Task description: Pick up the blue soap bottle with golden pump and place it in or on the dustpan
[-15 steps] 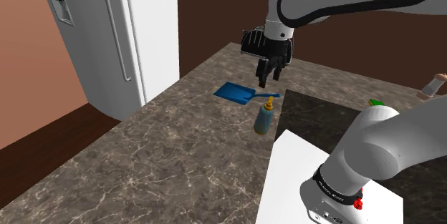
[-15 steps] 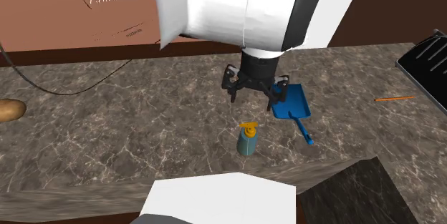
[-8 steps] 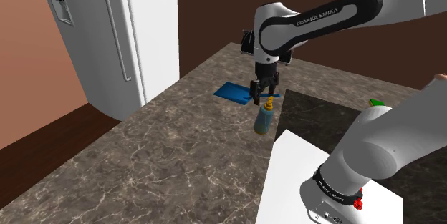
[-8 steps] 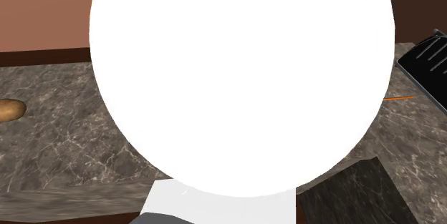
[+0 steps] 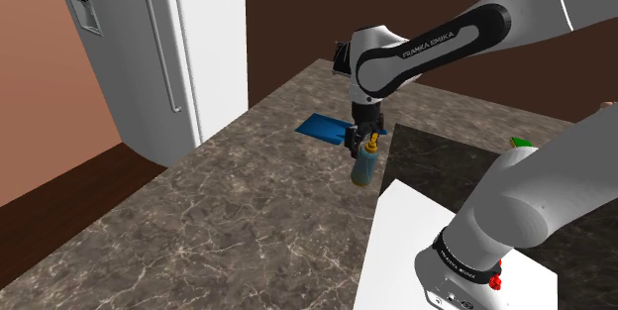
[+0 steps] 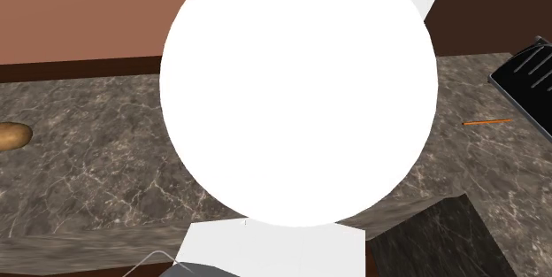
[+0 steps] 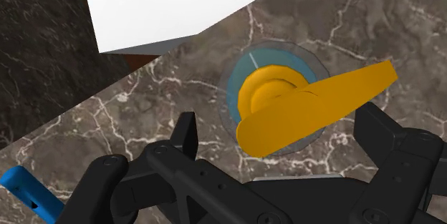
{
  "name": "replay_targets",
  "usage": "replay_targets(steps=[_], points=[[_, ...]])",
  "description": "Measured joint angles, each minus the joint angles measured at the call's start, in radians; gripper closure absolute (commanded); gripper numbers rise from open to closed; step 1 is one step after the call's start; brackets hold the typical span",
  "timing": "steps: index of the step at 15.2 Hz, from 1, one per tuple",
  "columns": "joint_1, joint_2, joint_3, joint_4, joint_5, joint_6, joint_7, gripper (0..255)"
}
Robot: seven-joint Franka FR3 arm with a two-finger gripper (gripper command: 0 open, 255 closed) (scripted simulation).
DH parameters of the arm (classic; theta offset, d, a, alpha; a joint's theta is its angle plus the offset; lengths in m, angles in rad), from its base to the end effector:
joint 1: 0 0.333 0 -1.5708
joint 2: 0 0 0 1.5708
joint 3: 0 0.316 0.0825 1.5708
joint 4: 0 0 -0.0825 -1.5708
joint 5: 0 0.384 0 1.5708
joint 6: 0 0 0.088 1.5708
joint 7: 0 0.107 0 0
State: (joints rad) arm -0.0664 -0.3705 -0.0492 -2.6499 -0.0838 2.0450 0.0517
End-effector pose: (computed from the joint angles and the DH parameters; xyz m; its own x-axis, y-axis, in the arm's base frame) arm 0.3657 -0.0461 0.3456 0.9659 -0.1182 -0.2305 -0.1076 -0.9925 0.0578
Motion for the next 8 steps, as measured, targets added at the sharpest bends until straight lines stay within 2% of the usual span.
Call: replay_targets(steps=[6,7,8], points=[[-0.001,0.001,-0.001,-0.007,-0.001,0.008,0.0,0],[-0.001,0.001,-0.001,-0.007,-0.001,0.008,0.0,255],[-0.001,0.0,-0.001,-0.006,-0.001,0.008,0.0,255]])
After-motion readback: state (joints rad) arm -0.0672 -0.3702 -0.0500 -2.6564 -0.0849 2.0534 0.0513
